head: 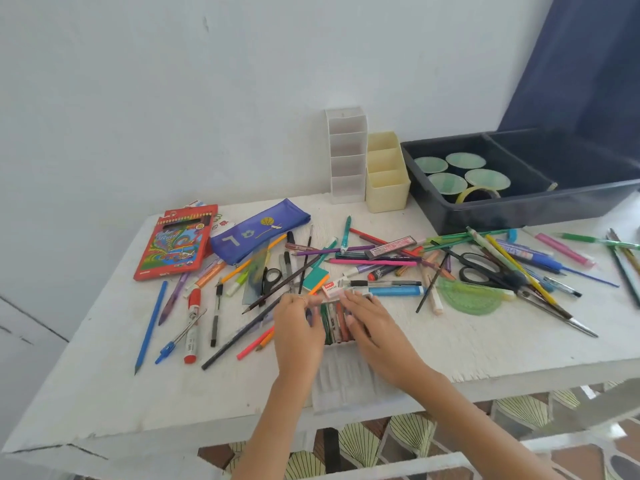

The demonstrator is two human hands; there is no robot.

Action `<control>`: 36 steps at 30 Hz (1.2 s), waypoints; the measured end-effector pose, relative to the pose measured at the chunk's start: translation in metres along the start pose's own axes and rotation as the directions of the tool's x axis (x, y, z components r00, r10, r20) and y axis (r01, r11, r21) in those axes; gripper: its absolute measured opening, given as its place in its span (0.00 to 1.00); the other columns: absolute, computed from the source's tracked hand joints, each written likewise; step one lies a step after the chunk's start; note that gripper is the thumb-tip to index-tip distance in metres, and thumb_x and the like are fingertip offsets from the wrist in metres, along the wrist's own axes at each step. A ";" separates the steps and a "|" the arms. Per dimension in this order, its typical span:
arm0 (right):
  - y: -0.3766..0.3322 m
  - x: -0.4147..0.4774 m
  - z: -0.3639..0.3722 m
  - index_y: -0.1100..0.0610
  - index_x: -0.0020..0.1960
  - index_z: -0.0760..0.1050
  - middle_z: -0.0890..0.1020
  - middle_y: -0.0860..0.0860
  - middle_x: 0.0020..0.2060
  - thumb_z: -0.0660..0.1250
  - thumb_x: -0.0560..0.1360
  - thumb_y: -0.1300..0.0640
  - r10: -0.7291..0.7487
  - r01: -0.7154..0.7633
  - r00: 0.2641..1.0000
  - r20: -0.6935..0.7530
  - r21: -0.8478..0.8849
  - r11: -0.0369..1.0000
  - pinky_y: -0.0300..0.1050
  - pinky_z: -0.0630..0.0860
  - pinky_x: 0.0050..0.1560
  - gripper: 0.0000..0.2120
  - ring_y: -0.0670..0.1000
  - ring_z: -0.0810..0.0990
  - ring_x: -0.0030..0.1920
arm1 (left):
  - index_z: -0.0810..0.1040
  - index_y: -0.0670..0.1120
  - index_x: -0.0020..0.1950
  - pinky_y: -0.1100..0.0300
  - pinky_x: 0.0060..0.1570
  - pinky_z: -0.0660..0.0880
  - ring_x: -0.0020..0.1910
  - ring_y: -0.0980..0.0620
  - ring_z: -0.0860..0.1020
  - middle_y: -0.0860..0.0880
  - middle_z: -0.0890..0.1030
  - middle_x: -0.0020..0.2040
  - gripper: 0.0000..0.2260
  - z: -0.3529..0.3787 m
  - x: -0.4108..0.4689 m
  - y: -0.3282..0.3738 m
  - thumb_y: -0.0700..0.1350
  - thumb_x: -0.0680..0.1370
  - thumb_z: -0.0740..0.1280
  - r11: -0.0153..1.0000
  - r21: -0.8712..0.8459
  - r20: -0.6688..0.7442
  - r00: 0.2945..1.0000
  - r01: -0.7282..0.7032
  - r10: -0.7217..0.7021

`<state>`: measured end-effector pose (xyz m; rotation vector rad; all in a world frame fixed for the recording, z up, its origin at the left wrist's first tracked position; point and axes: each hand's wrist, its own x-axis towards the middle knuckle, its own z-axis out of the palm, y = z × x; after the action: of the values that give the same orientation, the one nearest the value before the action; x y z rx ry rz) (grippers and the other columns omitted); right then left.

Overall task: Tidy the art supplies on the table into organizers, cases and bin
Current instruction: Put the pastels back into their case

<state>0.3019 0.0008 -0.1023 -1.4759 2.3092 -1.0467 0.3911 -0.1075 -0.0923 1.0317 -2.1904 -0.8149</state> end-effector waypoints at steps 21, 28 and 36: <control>0.086 0.025 -0.082 0.59 0.58 0.79 0.81 0.52 0.53 0.60 0.75 0.66 0.125 -0.165 0.967 -0.223 -0.171 0.971 0.44 0.70 0.61 0.15 0.51 0.75 0.56 | 0.81 0.44 0.53 0.62 0.52 0.74 0.49 0.53 0.78 0.49 0.81 0.49 0.08 0.087 0.046 0.066 0.39 0.76 0.66 0.984 -0.048 0.169 0.970 -0.171 0.177; 0.109 0.039 -0.104 0.58 0.61 0.77 0.80 0.52 0.58 0.59 0.78 0.65 0.174 -0.213 0.955 -0.239 -0.150 0.965 0.33 0.61 0.60 0.15 0.49 0.74 0.60 | 0.78 0.46 0.62 0.62 0.60 0.70 0.58 0.54 0.75 0.51 0.79 0.58 0.14 0.106 0.061 0.073 0.39 0.76 0.65 0.950 -0.014 0.276 0.912 -0.313 0.304; 0.129 0.048 -0.114 0.58 0.51 0.81 0.81 0.50 0.45 0.60 0.76 0.69 0.182 -0.221 0.928 -0.325 -0.089 0.971 0.35 0.72 0.52 0.14 0.46 0.77 0.47 | 0.77 0.49 0.63 0.61 0.59 0.63 0.62 0.54 0.69 0.52 0.74 0.62 0.14 0.128 0.072 0.083 0.47 0.77 0.65 0.895 0.169 0.295 0.888 -0.413 0.354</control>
<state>0.1285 0.0428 -0.0952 -1.1428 2.7234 -1.1706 0.2238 -0.0881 -0.0974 0.5719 -2.6451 -0.5431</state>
